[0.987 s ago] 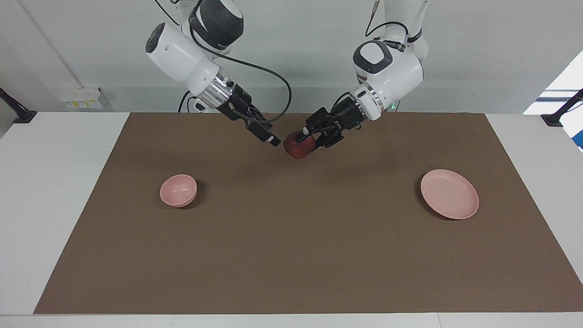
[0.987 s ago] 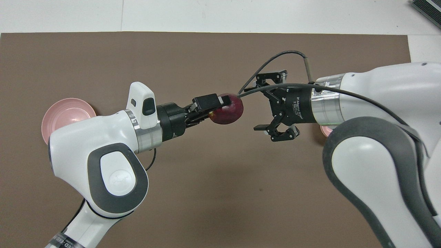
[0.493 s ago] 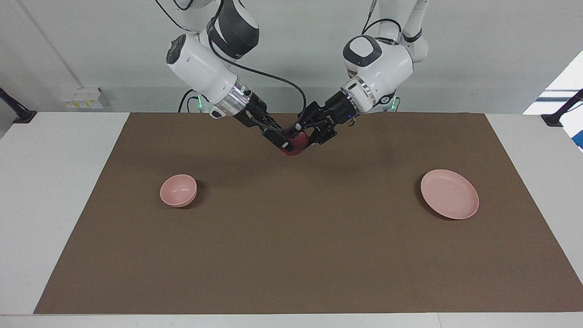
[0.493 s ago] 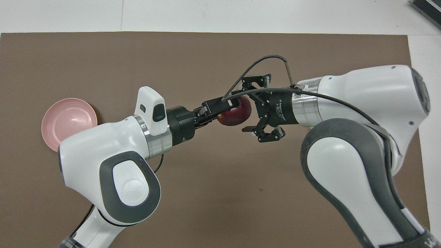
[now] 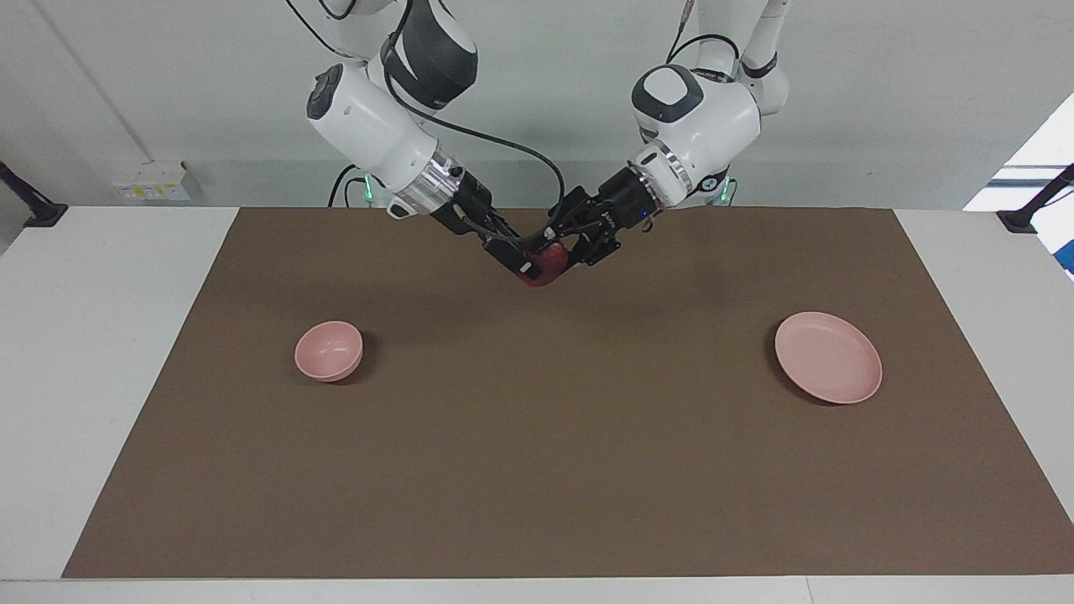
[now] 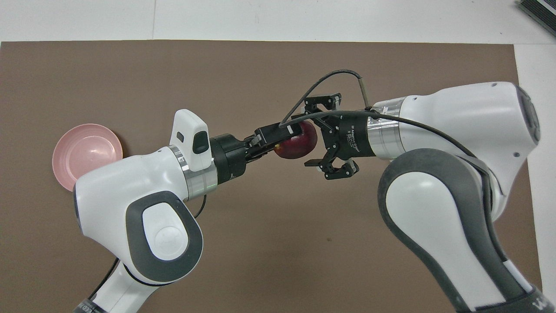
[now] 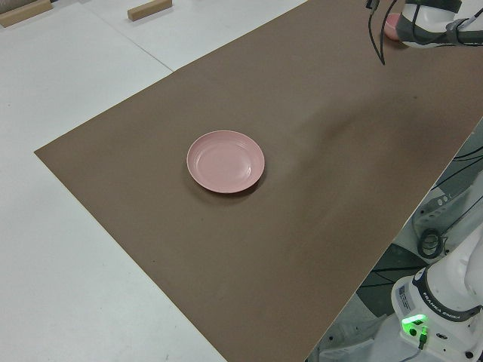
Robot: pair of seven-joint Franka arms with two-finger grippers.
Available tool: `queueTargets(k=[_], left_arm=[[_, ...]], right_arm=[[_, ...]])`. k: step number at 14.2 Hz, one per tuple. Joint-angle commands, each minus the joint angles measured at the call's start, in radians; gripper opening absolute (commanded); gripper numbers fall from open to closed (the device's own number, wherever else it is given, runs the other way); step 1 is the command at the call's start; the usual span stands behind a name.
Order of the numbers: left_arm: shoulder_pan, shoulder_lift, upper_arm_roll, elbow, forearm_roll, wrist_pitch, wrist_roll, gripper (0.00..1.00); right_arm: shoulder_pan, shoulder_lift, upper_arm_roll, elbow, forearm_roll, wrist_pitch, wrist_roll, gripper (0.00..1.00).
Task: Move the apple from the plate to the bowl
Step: 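Close the right gripper on the apple held by the left gripper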
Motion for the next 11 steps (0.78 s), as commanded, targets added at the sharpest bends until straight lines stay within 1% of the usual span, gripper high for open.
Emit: queueTargets(k=[1,2,3,6,7,9,10,11], left_arm=[[-0.001,-0.023,-0.001,-0.003,-0.021,0.018,-0.014,0.00],[-0.001,-0.024,0.001,-0.003,-0.022,0.016,-0.016,0.00],[-0.001,-0.024,0.001,-0.003,-0.022,0.016,-0.016,0.01],[0.003,-0.024,0.001,-0.003,-0.022,0.008,-0.017,0.02],[0.005,-0.023,0.001,-0.003,-0.022,0.004,-0.019,0.10],[0.011,-0.023,0.004,0.000,-0.019,0.002,-0.020,0.59],[0.013,-0.024,0.007,0.001,-0.019,0.001,-0.022,0.68],[0.013,-0.023,0.009,0.001,-0.019,-0.001,-0.028,0.82]], right_arm=[[0.008,0.015,0.000,0.009,0.028,0.017,0.013,0.55],[0.006,0.016,0.000,0.014,0.040,0.015,0.013,0.21],[0.001,0.024,0.000,0.027,0.059,0.002,0.013,0.00],[-0.015,0.028,-0.001,0.041,0.067,-0.021,0.003,0.00],[-0.015,0.028,-0.001,0.041,0.065,-0.023,-0.004,0.00],[-0.015,0.027,-0.004,0.041,0.064,-0.026,-0.026,0.00],[-0.015,0.021,-0.009,0.041,0.061,-0.028,-0.027,0.00],[-0.015,0.018,-0.010,0.041,0.054,-0.028,-0.027,0.00]])
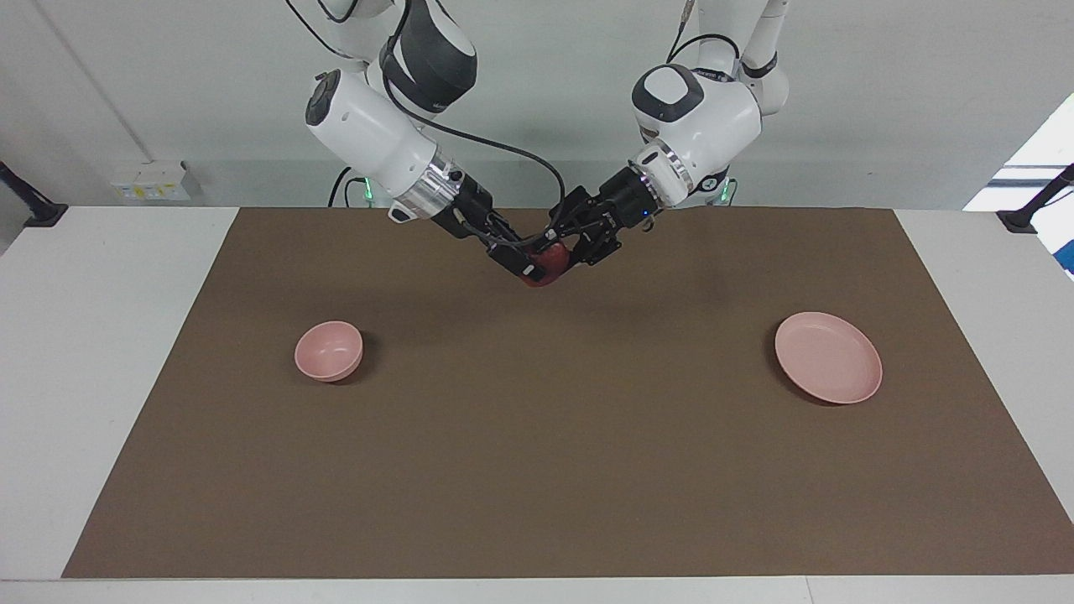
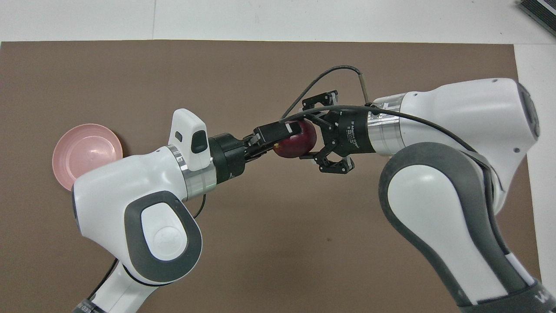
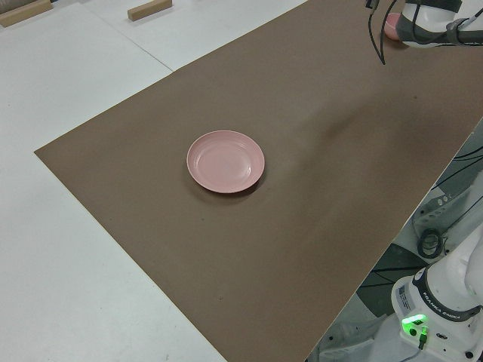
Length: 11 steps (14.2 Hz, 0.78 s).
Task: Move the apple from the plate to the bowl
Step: 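Close the right gripper on the apple held by the left gripper, then open the left gripper and withdraw while the right gripper pulls the apple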
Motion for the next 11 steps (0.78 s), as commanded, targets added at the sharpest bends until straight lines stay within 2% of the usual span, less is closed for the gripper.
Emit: queueTargets(k=[1,6,9,11], left_arm=[[0.011,-0.020,0.008,-0.001,-0.018,-0.003,-0.028,0.98],[0.029,-0.022,0.019,-0.007,-0.007,-0.025,-0.091,1.00],[0.031,-0.020,0.062,-0.010,0.015,-0.065,-0.091,1.00],[0.031,-0.020,0.105,-0.007,0.100,-0.165,-0.094,1.00]], right_arm=[[-0.012,0.004,-0.008,0.021,0.027,-0.024,-0.025,0.00],[-0.025,-0.001,-0.011,0.019,0.000,-0.038,-0.079,0.00],[-0.071,-0.018,-0.011,0.019,-0.131,-0.125,-0.228,0.00],[-0.111,-0.025,-0.011,0.019,-0.215,-0.176,-0.329,0.00]])
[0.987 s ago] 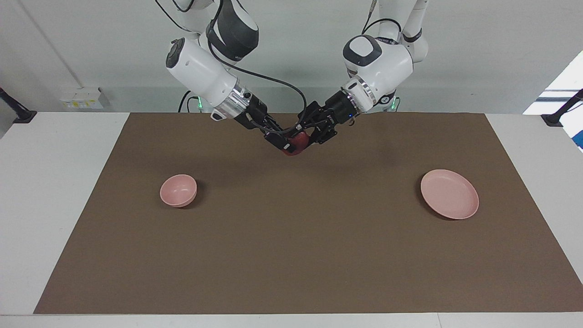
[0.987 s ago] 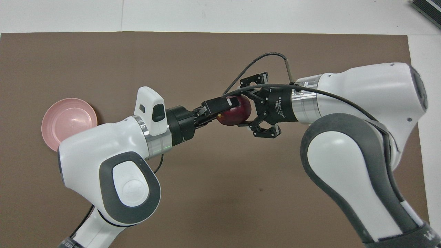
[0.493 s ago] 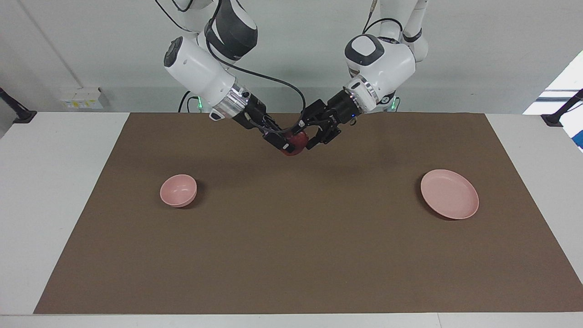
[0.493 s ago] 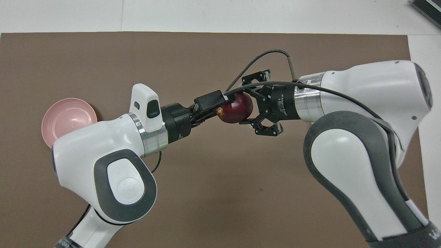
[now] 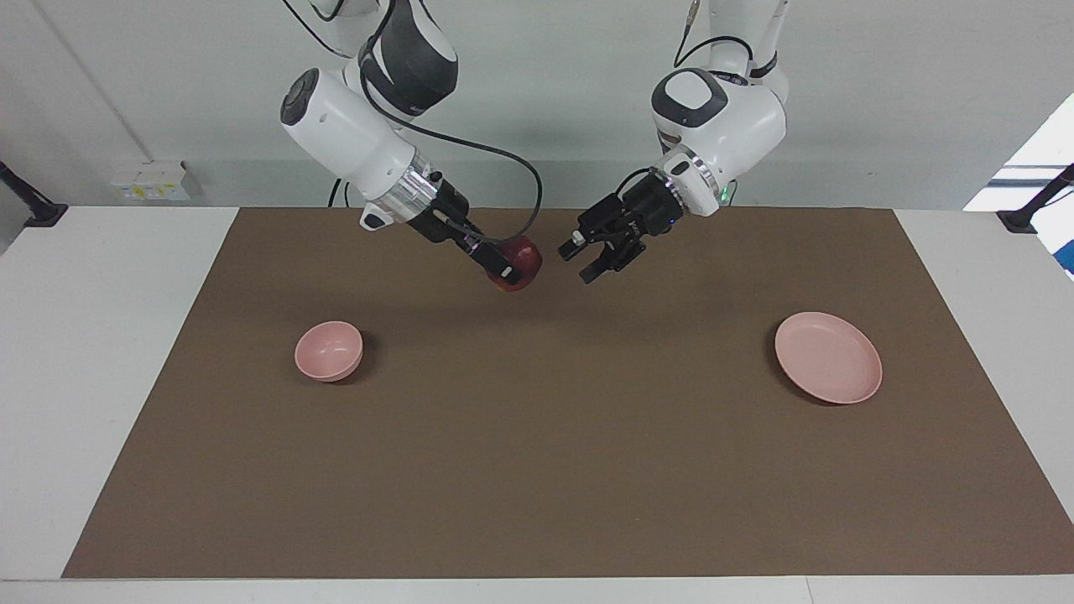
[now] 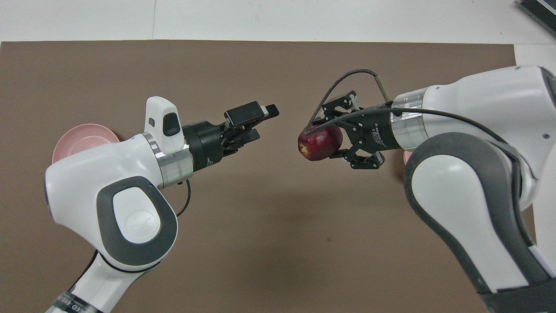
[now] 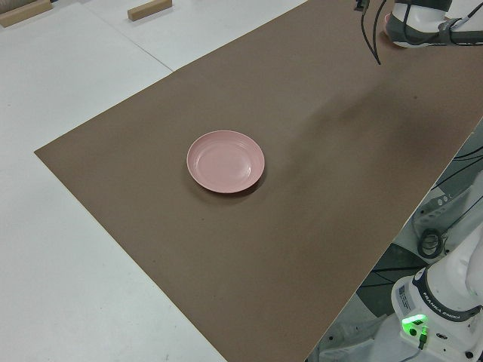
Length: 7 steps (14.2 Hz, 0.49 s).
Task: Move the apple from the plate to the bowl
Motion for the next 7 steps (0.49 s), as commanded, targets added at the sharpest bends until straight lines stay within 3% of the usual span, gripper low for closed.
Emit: queueTargets(k=[1,4,7], left_arm=[[0.014,-0.018,0.049,-0.010,0.129,-0.146,-0.035,1.00],[0.014,-0.015,0.101,-0.006,0.434,-0.275,-0.122,1.00],[0.012,-0.001,0.189,0.061,0.733,-0.564,-0.131,1.00]], right_arm=[[-0.058,-0.019,0.004,0.003,-0.111,-0.068,-0.152,0.00],[-0.116,-0.025,0.004,-0.012,-0.272,-0.099,-0.353,0.00],[-0.189,-0.009,0.004,-0.049,-0.416,-0.097,-0.656,0.00]])
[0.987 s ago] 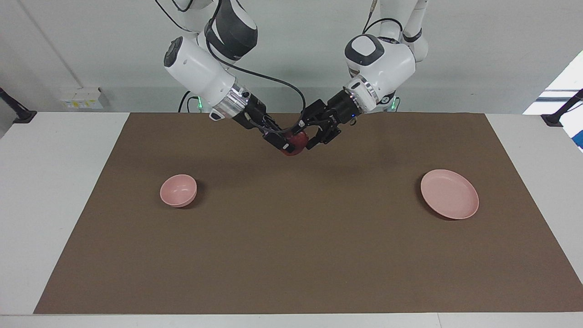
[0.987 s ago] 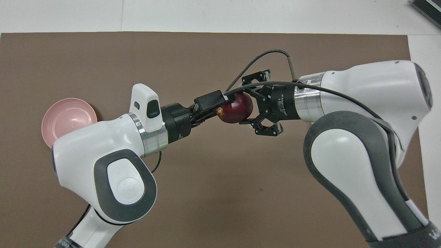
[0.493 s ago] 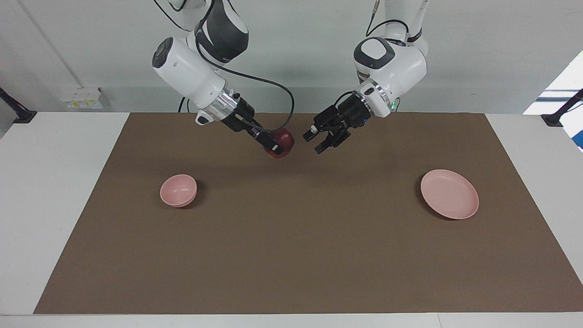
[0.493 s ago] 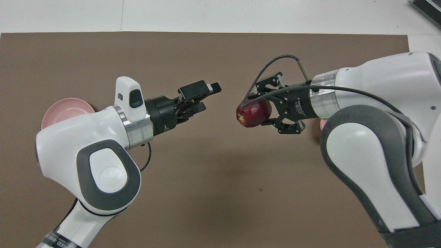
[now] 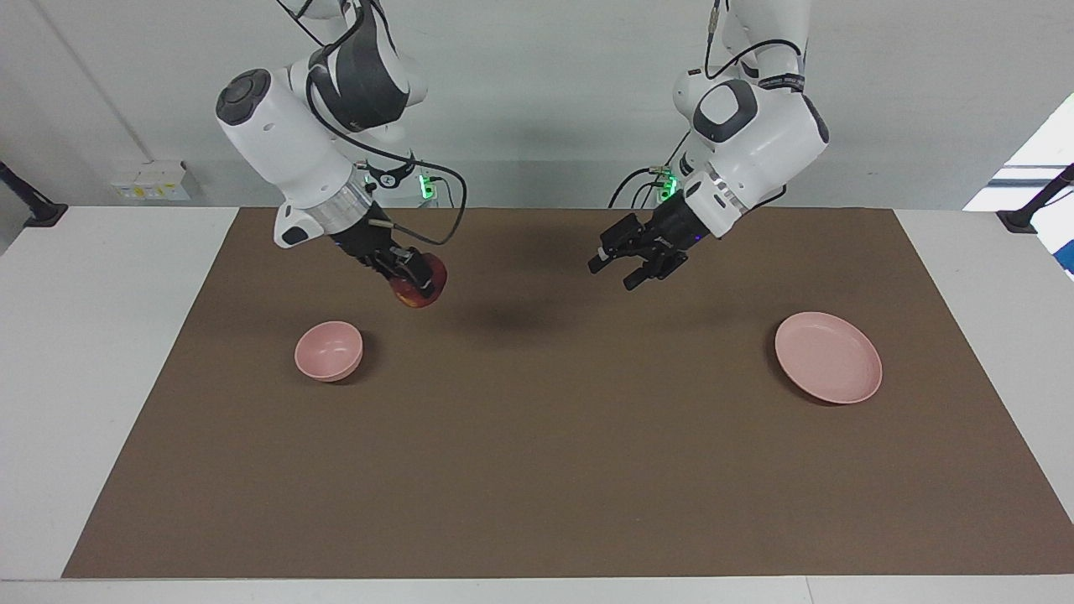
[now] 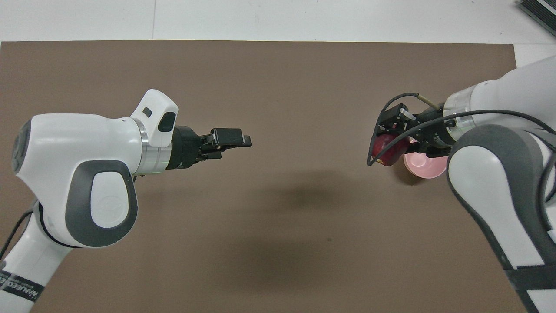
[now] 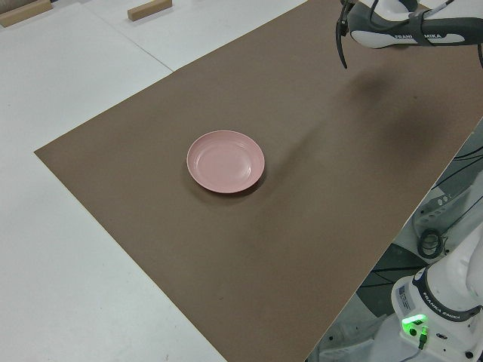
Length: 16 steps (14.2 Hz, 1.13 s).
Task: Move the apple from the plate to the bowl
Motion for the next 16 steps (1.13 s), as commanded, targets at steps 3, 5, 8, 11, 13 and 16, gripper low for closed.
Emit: queueTargets(k=[3,5,8,11,13,16], left_arm=[[0.004,0.009,0.094,0.127,0.478,-0.354,-0.010,1.00],[-0.001,0.009,0.134,0.154,0.582,-0.368,-0.006,1.00],[-0.006,0.014,0.197,0.264,0.608,-0.404,0.001,1.00],[-0.006,0.026,0.253,0.375,0.661,-0.472,0.026,1.00],[-0.004,0.026,0.261,0.450,0.731,-0.564,0.143,1.00],[-0.003,0.028,0.302,0.550,0.745,-0.692,0.229,1.00]], right_arm=[[-0.107,0.051,0.009,-0.042,-0.174,0.071,-0.361,0.00],[-0.137,0.080,0.009,-0.056,-0.207,0.132,-0.444,0.00],[-0.175,0.132,0.010,-0.066,-0.224,0.193,-0.498,0.00],[-0.174,0.131,0.010,-0.117,-0.225,0.227,-0.509,0.00],[-0.174,0.128,0.010,-0.143,-0.224,0.230,-0.507,0.00],[-0.174,0.140,0.010,-0.152,-0.224,0.272,-0.506,0.00]])
